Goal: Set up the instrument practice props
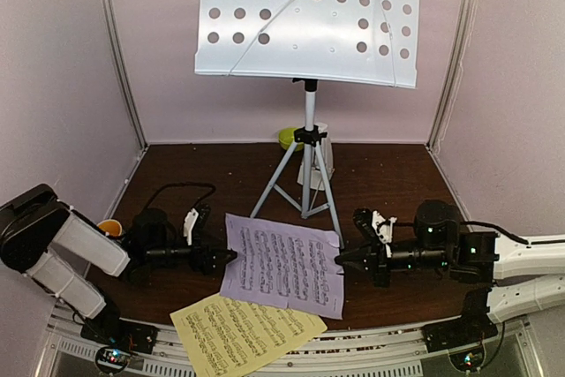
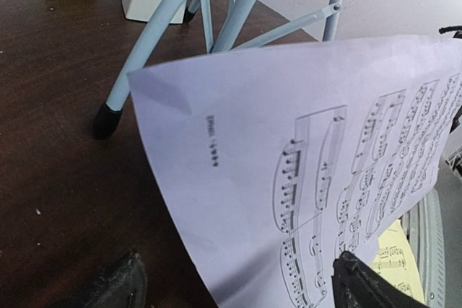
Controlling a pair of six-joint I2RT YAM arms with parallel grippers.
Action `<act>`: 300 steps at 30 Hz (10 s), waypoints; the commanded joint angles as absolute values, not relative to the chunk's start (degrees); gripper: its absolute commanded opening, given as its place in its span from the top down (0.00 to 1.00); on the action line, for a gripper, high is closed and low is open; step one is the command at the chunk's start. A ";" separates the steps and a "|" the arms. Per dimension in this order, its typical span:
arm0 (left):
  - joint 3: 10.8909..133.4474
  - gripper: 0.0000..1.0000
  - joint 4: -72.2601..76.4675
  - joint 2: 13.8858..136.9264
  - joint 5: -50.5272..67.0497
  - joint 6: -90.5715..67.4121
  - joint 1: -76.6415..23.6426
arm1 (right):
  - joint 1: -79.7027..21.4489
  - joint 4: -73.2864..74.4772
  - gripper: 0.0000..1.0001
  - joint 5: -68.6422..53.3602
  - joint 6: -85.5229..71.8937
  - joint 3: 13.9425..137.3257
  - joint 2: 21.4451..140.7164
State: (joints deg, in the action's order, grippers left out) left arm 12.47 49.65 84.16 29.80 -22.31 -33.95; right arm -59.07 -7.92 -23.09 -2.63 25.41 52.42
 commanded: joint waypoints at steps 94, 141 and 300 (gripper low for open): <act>77.63 0.94 -32.97 70.07 8.98 18.81 -62.75 | -69.26 42.87 1.00 2.80 15.35 83.31 77.59; 129.54 0.38 -31.40 92.68 -24.73 25.62 -62.76 | -48.85 -3.10 1.00 0.36 0.41 83.43 55.28; 99.78 1.00 22.72 87.29 -22.20 34.38 -61.75 | -38.94 -15.45 1.00 -30.33 8.47 106.35 90.89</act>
State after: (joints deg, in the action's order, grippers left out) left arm 99.07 17.58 89.25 -23.22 34.00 -61.82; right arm -38.52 -12.75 -29.98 11.07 104.79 89.84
